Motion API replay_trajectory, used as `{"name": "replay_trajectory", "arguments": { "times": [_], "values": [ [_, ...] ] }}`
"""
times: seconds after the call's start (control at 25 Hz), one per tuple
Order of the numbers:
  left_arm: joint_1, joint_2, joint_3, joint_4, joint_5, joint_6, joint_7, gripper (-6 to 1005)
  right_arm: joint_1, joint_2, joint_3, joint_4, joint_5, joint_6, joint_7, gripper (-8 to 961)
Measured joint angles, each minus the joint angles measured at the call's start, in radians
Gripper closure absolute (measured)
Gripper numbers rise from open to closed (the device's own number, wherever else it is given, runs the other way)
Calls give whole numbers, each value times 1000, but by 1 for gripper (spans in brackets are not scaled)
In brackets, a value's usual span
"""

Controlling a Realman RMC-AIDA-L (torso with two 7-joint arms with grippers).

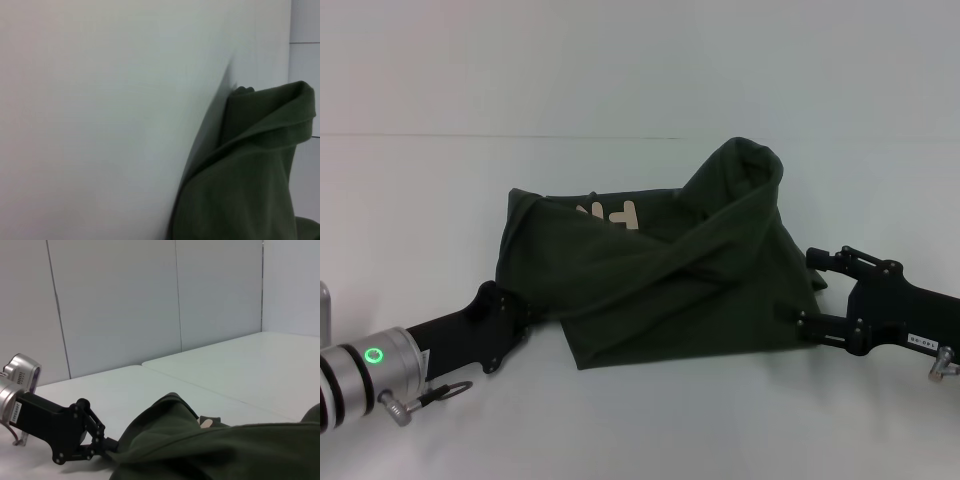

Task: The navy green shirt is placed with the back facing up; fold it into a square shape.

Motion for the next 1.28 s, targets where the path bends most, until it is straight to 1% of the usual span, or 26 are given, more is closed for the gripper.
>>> {"name": "replay_trajectory", "arguments": {
  "times": [0.12, 0.36, 0.64, 0.72, 0.88, 1.12, 1.28],
  "values": [
    [-1, -1, 1, 0, 1, -5, 1, 876, 0, 0, 0, 0, 1, 0, 0, 56],
    [3, -2, -5, 4, -3, -6, 8, 996, 0, 0, 0, -4, 2, 0, 0, 55],
    [-3, 4, -27, 26, -88, 51, 158, 996, -3, 0, 0, -9, 9, -1, 0, 55],
    [-16, 7, -28, 35, -112, 71, 210, 996, -4, 0, 0, -9, 14, -1, 0, 55],
    [-42, 11, -28, 37, -135, 97, 249, 996, -7, 0, 0, -9, 24, -2, 0, 56],
    [-131, 12, -22, 43, -150, 168, 293, 995, -11, 0, 0, -3, 39, -2, 0, 55],
    [-194, 9, -13, 47, -151, 187, 303, 995, -15, 2, 3, 1, 40, 0, 0, 55]
  ]
}}
